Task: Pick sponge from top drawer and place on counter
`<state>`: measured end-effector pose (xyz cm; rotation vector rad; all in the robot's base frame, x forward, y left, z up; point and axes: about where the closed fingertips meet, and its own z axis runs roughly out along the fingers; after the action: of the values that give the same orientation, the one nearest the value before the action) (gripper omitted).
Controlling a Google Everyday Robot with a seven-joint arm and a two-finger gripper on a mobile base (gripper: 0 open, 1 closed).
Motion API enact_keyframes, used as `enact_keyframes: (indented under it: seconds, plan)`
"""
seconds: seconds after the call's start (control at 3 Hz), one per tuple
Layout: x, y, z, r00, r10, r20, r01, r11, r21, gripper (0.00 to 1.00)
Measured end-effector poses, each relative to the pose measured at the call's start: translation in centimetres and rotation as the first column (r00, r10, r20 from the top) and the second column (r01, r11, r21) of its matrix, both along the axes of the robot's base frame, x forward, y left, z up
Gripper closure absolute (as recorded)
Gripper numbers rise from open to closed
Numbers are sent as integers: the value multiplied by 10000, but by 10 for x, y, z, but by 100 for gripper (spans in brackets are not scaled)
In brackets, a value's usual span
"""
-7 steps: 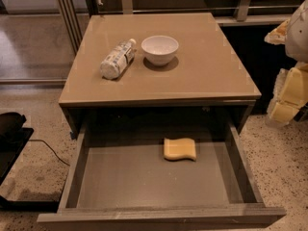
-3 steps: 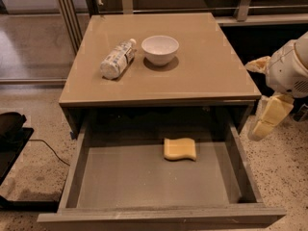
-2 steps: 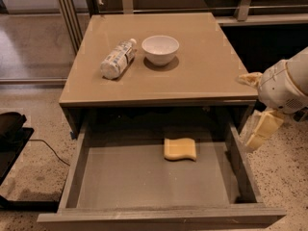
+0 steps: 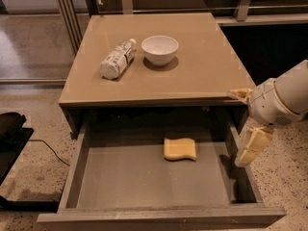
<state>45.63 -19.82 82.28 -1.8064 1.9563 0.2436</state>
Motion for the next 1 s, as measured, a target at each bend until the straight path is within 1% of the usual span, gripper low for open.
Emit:
enact_keyframes:
  seconds: [0.33,1.0]
  plan:
    - [4,2,-16,9995,-60,-296,64,9999,144,0]
    - [18,29,-97,9942,133,-1072,-125,9999,75,0]
